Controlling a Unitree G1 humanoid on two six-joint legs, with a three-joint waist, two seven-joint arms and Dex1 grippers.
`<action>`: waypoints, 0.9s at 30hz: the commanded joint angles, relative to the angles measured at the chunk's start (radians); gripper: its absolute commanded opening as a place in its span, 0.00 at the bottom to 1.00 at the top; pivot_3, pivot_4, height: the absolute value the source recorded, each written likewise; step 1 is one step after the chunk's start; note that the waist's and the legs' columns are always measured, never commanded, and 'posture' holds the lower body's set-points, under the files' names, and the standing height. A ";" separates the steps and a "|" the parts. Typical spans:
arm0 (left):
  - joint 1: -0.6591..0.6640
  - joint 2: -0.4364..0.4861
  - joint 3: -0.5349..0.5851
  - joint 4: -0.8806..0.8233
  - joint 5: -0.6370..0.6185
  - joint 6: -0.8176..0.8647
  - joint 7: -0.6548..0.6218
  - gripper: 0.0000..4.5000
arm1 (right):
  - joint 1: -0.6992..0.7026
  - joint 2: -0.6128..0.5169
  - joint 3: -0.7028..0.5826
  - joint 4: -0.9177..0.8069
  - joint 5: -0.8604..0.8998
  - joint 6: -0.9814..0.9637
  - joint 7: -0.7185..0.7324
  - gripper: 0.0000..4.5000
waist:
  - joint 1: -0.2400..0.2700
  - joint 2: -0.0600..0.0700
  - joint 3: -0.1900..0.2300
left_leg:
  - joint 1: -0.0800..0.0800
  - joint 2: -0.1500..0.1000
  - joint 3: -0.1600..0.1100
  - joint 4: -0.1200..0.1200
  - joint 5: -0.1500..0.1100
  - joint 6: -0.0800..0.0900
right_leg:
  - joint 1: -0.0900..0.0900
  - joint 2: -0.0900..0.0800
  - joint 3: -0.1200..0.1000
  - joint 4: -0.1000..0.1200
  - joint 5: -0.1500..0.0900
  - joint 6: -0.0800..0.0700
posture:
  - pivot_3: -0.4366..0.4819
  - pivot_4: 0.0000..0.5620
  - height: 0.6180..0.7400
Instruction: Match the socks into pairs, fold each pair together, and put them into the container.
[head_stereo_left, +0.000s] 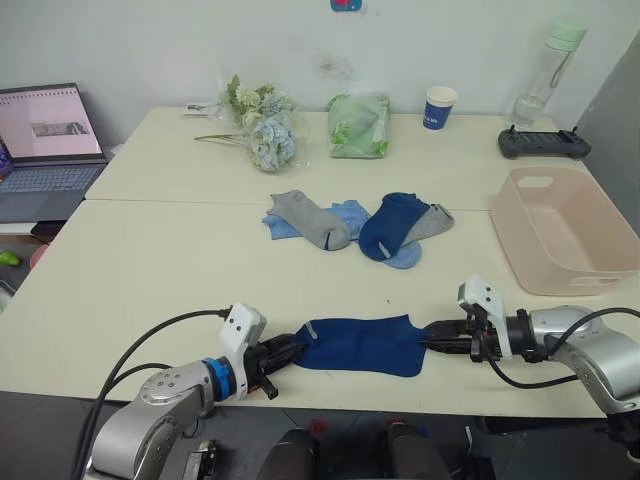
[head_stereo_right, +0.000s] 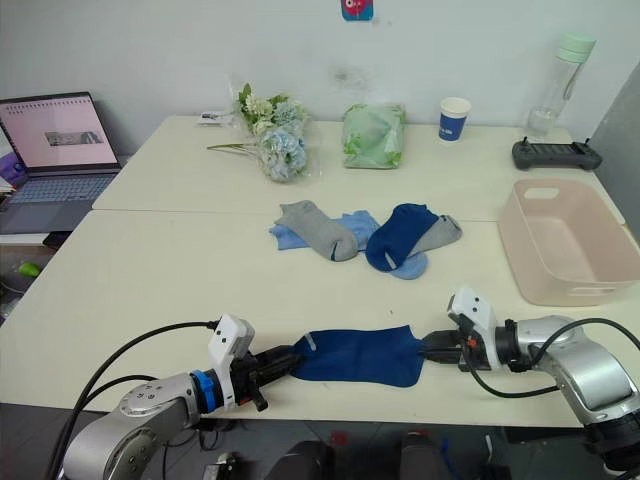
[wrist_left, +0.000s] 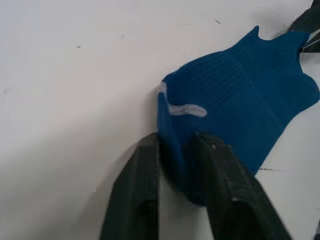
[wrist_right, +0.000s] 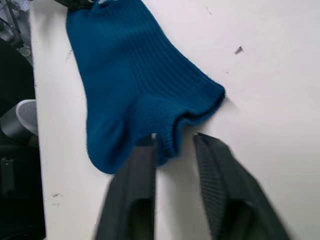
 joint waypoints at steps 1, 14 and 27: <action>-0.002 0.040 0.114 -0.034 -0.023 -0.038 -0.010 0.56 | -0.035 -0.008 -0.052 -0.040 0.000 -0.053 -0.010 0.61 | -0.002 0.000 0.000 | 0.000 0.000 0.000 0.000 0.000 0.000 | 0.000 0.000 0.000 0.000 0.000 0.000 | 0.48 0.27 1.00; -0.182 0.089 -0.165 0.085 0.235 -0.346 -0.154 0.20 | -0.044 0.135 0.175 -0.030 -0.230 -0.433 -0.039 0.09 | 0.000 0.000 0.000 | 0.000 -0.001 0.000 0.000 0.000 0.000 | 0.000 0.001 -0.001 -0.002 0.000 0.000 | 0.48 0.27 1.00; -0.136 0.093 -0.136 0.167 0.229 -0.390 -0.186 0.01 | 0.063 0.042 0.059 0.093 -0.171 -0.549 0.036 0.00 | 0.000 0.000 -0.001 | 0.001 0.000 0.000 0.000 0.000 0.000 | 0.001 0.001 0.000 -0.001 0.000 0.000 | 0.48 0.27 1.00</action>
